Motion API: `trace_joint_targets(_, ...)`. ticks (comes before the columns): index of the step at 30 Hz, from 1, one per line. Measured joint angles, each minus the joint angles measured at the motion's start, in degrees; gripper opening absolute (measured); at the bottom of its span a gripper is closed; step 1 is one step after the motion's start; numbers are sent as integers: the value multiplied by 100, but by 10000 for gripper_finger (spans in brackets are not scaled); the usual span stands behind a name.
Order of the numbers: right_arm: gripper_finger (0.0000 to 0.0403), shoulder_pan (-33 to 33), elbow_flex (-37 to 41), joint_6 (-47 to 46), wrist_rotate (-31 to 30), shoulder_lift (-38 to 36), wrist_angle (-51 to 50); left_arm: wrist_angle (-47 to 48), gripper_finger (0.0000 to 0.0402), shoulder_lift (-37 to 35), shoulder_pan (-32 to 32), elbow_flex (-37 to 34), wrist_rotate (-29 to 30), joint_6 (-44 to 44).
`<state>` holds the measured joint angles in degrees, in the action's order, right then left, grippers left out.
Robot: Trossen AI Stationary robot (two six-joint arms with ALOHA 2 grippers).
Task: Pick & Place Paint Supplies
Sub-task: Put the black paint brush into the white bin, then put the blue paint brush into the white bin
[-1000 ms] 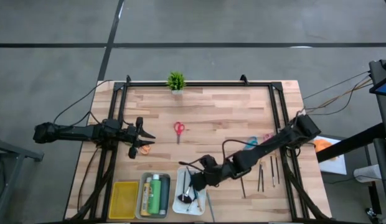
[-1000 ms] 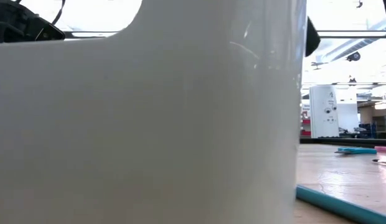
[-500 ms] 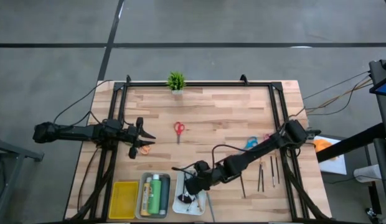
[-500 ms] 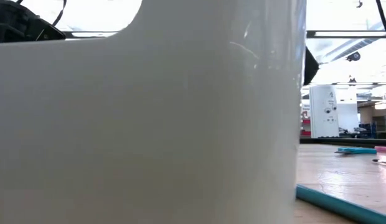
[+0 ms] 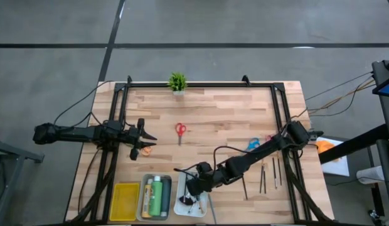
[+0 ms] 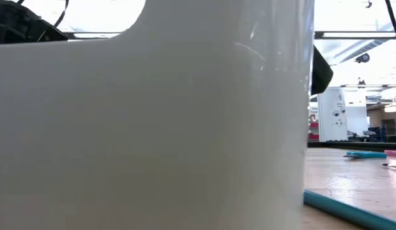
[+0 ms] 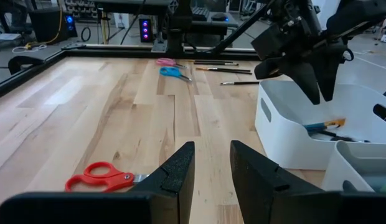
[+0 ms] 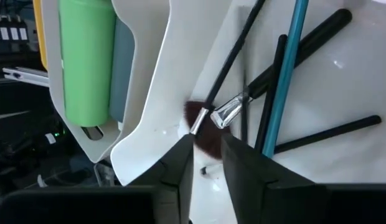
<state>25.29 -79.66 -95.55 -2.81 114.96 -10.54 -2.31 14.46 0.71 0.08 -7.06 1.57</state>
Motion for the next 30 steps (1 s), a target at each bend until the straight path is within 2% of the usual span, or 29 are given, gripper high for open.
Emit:
trace_joint_targets(9, 93, -39, -42, 393, 27, -12, -125, 0, 104, 0, 0, 0, 1, 0)
trace_joint_targets(14, 93, -97, -48, 916, -138, -388, -363, 0, 104, 0, 0, 0, 0, 0)
trace_joint_targets(18, 93, -55, -72, 1051, -857, -873, -982, 0, 104, 0, 0, 0, 1, 1)
trace_joint_targets(22, 93, 153, -211, 805, -1488, -1264, -1874, 0, 104, 0, 0, 0, -1, -1)
trace_joint_targets(27, 93, 513, -450, 377, -1562, -1267, -3194, 0, 104, 2, 0, 0, -1, 1)
trace_joint_targets(30, 93, 794, -442, 103, -1616, -1257, -3548, 0, 104, 2, 0, 0, -1, 0)
